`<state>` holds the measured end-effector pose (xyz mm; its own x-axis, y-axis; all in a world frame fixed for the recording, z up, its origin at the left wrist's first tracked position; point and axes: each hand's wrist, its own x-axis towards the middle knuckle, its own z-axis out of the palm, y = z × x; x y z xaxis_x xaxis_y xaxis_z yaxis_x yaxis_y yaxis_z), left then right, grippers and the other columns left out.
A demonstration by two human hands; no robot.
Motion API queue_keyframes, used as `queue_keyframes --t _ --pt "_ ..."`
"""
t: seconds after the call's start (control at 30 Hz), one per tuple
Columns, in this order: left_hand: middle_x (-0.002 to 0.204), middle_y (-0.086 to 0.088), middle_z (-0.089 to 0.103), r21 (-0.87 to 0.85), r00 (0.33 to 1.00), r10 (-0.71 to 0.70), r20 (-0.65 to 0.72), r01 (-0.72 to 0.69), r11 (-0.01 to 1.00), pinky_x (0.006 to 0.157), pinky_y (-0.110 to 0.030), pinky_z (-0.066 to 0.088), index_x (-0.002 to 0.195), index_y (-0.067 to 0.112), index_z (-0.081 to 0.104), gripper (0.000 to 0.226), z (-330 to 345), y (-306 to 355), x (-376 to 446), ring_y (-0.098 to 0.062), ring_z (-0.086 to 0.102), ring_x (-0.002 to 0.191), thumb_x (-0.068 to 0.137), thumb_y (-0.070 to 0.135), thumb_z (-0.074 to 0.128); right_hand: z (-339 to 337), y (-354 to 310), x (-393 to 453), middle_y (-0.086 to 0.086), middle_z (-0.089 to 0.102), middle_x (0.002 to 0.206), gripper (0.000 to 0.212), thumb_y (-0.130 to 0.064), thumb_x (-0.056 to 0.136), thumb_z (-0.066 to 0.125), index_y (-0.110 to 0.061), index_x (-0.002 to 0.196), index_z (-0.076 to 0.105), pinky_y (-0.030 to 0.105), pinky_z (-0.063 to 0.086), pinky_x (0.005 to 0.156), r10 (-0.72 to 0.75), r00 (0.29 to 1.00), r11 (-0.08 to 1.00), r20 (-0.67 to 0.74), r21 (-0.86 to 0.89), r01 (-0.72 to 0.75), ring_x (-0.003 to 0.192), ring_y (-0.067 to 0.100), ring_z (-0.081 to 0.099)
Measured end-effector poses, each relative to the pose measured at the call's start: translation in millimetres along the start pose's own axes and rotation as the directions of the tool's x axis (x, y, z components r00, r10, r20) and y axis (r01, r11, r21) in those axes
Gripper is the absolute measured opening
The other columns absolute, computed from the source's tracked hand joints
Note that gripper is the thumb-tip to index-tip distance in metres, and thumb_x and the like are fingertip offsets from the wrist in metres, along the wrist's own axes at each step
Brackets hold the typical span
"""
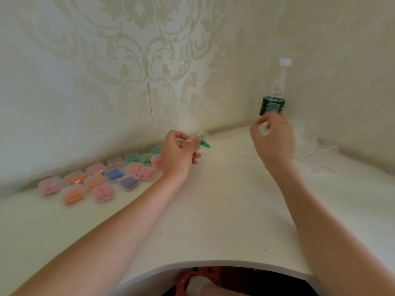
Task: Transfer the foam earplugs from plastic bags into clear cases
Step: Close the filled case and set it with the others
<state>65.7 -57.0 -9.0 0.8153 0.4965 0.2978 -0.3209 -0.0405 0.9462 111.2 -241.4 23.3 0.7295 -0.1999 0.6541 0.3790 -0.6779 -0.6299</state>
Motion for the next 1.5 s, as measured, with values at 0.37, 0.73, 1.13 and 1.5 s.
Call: queue_keyframes --t 0.37,0.73,1.13,1.5 --pt "0.079 -0.018 0.069 -0.220 0.981 -0.177 0.085 0.192 0.956 0.053 -0.024 0.055 0.098 0.007 0.045 0.030 -0.9 9.8 1.7 -0.019 0.070 0.060 0.085 0.016 0.070 28.7 -30.8 -37.1 -0.005 0.052 0.090 0.008 -0.018 0.085 0.069 -0.014 0.089 0.075 0.022 0.037 0.073 -0.406 0.848 0.914 0.339 0.140 0.381 0.089 0.013 0.047" --pt "0.071 -0.003 0.072 -0.164 0.954 -0.174 0.242 0.217 0.962 0.062 -0.022 0.055 0.084 0.005 0.058 0.011 3.0 7.5 -5.7 -0.014 0.071 0.068 0.086 0.009 0.068 32.0 -35.8 -41.4 -0.006 0.057 0.071 0.014 -0.005 0.081 0.064 -0.017 0.074 0.062 0.012 0.037 0.059 -0.173 0.918 0.961 0.356 0.266 0.078 0.066 0.004 0.050" --pt "0.064 -0.001 0.069 -0.042 0.968 -0.089 0.234 0.102 0.994 0.056 -0.019 0.054 0.076 0.008 0.065 0.018 2.1 5.7 -4.3 -0.012 0.069 0.060 0.092 0.006 0.058 34.5 -33.5 -39.6 0.001 0.062 0.071 0.018 -0.016 0.086 0.070 -0.012 0.076 0.055 0.018 0.044 0.053 0.126 0.696 0.653 0.707 0.469 -0.595 0.061 0.010 0.055" --pt "0.055 0.002 0.061 0.420 0.938 0.305 0.165 -0.347 0.839 0.060 -0.038 0.052 0.062 0.015 0.052 0.020 14.7 7.1 -27.0 -0.018 0.061 0.056 0.078 0.011 0.063 37.0 -34.4 -44.0 -0.003 0.046 0.068 0.015 -0.006 0.088 0.050 -0.013 0.078 0.040 0.017 0.032 0.052 0.075 0.986 0.920 0.152 0.369 -0.127 0.058 0.008 0.040"
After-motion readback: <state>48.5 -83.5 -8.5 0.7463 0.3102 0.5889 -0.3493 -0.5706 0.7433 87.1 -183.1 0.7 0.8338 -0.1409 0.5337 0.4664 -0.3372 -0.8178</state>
